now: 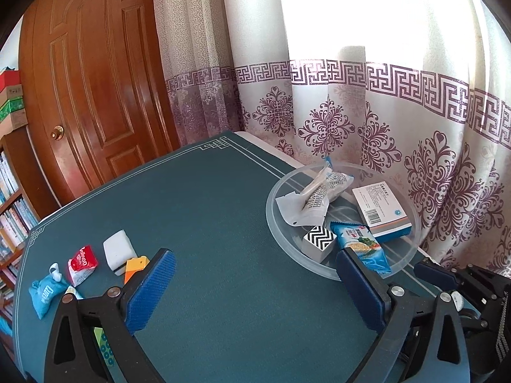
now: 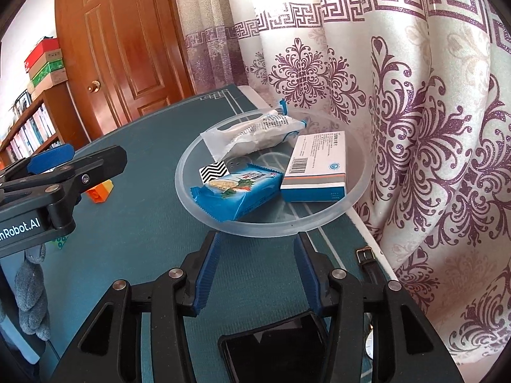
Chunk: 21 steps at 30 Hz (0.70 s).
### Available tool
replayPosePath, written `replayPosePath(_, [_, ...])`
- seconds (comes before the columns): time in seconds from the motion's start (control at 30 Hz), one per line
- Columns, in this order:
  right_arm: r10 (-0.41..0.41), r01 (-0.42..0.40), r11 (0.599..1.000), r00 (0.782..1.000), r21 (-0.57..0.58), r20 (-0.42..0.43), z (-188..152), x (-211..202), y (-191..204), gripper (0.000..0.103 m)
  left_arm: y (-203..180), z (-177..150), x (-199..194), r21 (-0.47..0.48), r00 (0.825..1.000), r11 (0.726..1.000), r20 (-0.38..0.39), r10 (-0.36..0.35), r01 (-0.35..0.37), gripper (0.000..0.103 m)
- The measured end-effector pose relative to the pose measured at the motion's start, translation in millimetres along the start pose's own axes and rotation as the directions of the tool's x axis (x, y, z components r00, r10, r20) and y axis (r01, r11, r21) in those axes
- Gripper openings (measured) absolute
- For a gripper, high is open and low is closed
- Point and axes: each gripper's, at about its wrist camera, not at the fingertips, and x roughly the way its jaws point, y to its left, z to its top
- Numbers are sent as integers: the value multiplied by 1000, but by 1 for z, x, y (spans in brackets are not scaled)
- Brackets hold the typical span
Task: Organize objects
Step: 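Move both grippers back toward the remaining objects on the table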
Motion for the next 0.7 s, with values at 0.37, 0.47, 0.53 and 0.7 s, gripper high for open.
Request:
replayPosePath(0.37, [23, -24, 1000, 1000, -11, -14, -2, 5, 23, 50, 27, -14, 0, -43, 999, 999, -25, 32, -33, 102])
replayPosePath(0.47, [31, -31, 999, 999, -16, -19, -3, 7, 29, 50, 35, -17, -1, -55, 999, 998, -30, 38, -40, 102])
replayPosePath(0.53, [35, -36, 999, 999, -20, -23, -3, 8, 35, 50, 40, -20, -1, -63, 999, 997, -33, 43, -45, 102])
replayPosePath(0.7, [48, -49, 998, 998, -30, -31, -5, 12, 47, 50, 54, -27, -2, -85, 998, 995, -45, 54, -58, 102])
